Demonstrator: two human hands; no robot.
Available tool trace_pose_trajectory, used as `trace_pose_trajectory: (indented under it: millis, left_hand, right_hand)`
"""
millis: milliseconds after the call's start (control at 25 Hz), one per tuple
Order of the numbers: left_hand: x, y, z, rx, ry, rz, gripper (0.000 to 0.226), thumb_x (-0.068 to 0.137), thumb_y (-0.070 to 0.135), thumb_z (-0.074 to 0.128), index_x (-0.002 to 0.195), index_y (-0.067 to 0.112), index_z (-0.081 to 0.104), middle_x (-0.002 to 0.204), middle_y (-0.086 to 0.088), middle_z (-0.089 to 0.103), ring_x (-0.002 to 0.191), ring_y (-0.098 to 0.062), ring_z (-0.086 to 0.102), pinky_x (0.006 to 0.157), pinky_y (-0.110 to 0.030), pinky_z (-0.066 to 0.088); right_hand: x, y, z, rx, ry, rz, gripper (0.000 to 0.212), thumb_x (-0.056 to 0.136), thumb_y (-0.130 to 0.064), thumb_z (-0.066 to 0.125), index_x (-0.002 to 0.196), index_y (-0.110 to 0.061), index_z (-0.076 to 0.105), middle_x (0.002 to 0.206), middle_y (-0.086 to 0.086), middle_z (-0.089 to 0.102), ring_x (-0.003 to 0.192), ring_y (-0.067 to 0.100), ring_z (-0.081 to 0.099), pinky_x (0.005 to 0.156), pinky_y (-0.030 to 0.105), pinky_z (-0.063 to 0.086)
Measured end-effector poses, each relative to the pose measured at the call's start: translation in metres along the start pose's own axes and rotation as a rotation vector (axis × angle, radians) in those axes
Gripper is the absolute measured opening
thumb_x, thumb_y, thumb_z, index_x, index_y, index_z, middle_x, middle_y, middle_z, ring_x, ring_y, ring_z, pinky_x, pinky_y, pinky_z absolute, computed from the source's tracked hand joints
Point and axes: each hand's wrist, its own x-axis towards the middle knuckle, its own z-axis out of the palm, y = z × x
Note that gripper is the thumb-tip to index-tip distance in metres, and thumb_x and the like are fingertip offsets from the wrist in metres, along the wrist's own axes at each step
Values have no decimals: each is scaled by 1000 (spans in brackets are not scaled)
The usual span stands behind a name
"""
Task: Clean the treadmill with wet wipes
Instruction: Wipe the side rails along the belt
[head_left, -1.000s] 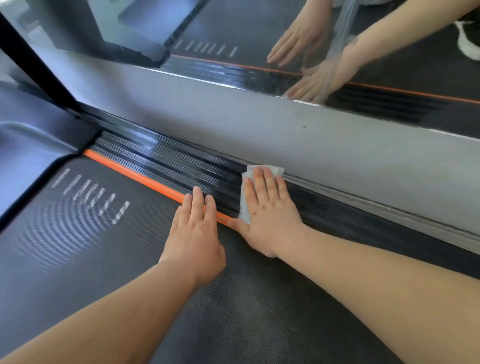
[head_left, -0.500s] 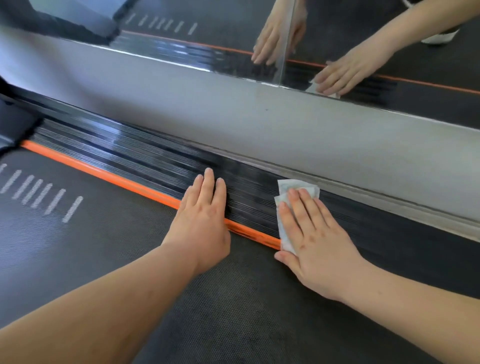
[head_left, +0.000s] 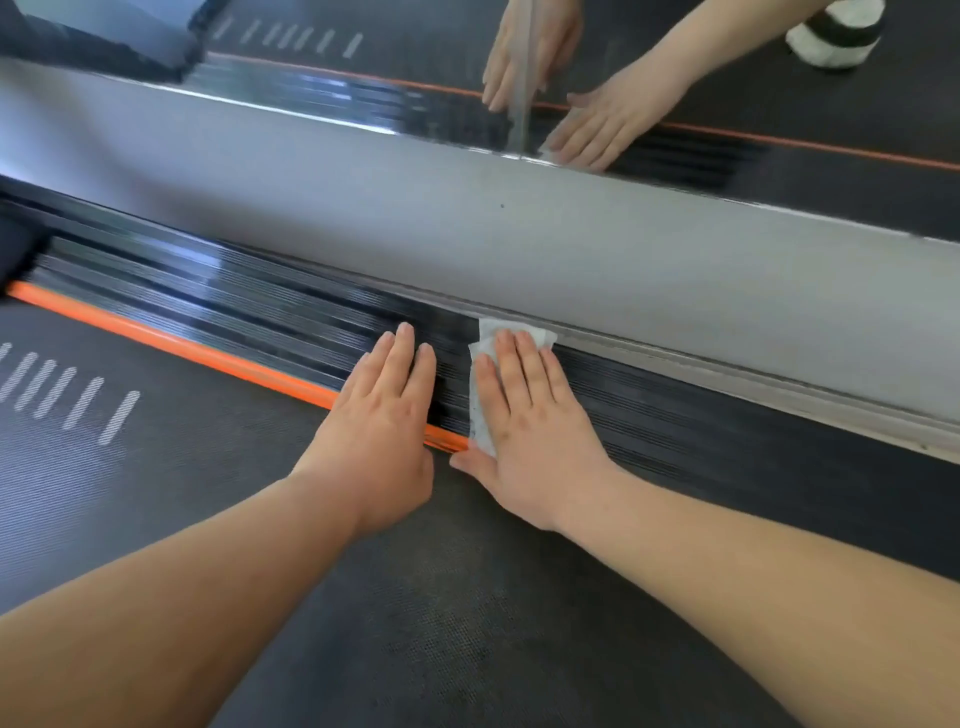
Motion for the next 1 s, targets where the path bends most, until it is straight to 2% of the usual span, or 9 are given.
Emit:
trace_pose_trajectory:
  millis: [120, 240, 400, 520, 680, 800, 880, 1000]
  left_hand:
    - [10, 26, -2, 64, -3, 109, 88, 92, 23, 44, 159, 6, -9, 165, -16, -23, 154, -31, -20, 127, -40, -5]
    - [26, 68, 2, 118, -14, 268, 88, 93, 24, 43, 159, 7, -13, 165, -15, -26, 153, -31, -22, 126, -40, -8]
    - [40, 123, 11, 160, -23, 466, 89, 92, 25, 41, 158, 8, -16, 164, -14, -29, 153, -30, -25, 127, -42, -5]
    - [41, 155, 15, 163, -28, 565, 87, 93, 22, 39, 158, 7, -17, 164, -14, -29, 153, -29, -25, 127, -41, -7]
    - [35, 165, 17, 131, -37, 619, 86, 93, 21, 39, 159, 9, -15, 164, -12, -29, 152, -26, -26, 126, -40, -8]
    - [33, 156, 17, 125, -58, 609, 89, 92, 20, 41, 158, 11, -18, 163, -9, -32, 152, -24, -28, 125, -37, -12]
    - [34, 145, 11, 136, -65, 584, 90, 91, 19, 42, 158, 12, -18, 163, -9, -32, 152, -24, -28, 125, -36, -13]
    - [32, 139, 5, 130, -49, 503, 90, 92, 22, 42, 158, 9, -18, 163, -12, -31, 152, -26, -28, 125, -37, -13]
  right_hand:
    - [-41, 34, 11, 5, 27, 22, 96, 98, -73, 12, 159, -3, -11, 165, 25, -21, 154, 38, -22, 127, 53, 1]
    - [-96, 79, 24, 11, -17, 154, 95, 97, -74, 9, 160, -4, -6, 167, 22, -15, 156, 36, -15, 127, 53, 7]
    - [-168, 124, 33, 0, -130, 374, 93, 97, -73, 6, 157, -6, -18, 165, 20, -26, 153, 33, -25, 128, 51, 2]
    - [-197, 141, 32, -13, -201, 460, 94, 95, -73, 2, 156, -7, -23, 163, 18, -32, 152, 32, -30, 128, 50, 0]
    - [-202, 139, 31, 22, -254, 456, 96, 88, -75, -10, 153, -7, -31, 160, 18, -39, 148, 33, -36, 127, 49, -7]
    - [-198, 141, 37, 37, -184, 424, 101, 85, -78, -19, 153, -4, -27, 161, 23, -33, 150, 38, -31, 127, 54, 0]
    - [-181, 142, 33, 12, -168, 308, 106, 85, -85, -11, 153, -4, -25, 162, 24, -29, 150, 40, -29, 126, 56, 2]
    - [-131, 133, 20, -7, -171, 171, 119, 81, -93, 4, 154, -5, -28, 160, 23, -35, 148, 38, -35, 125, 55, -8]
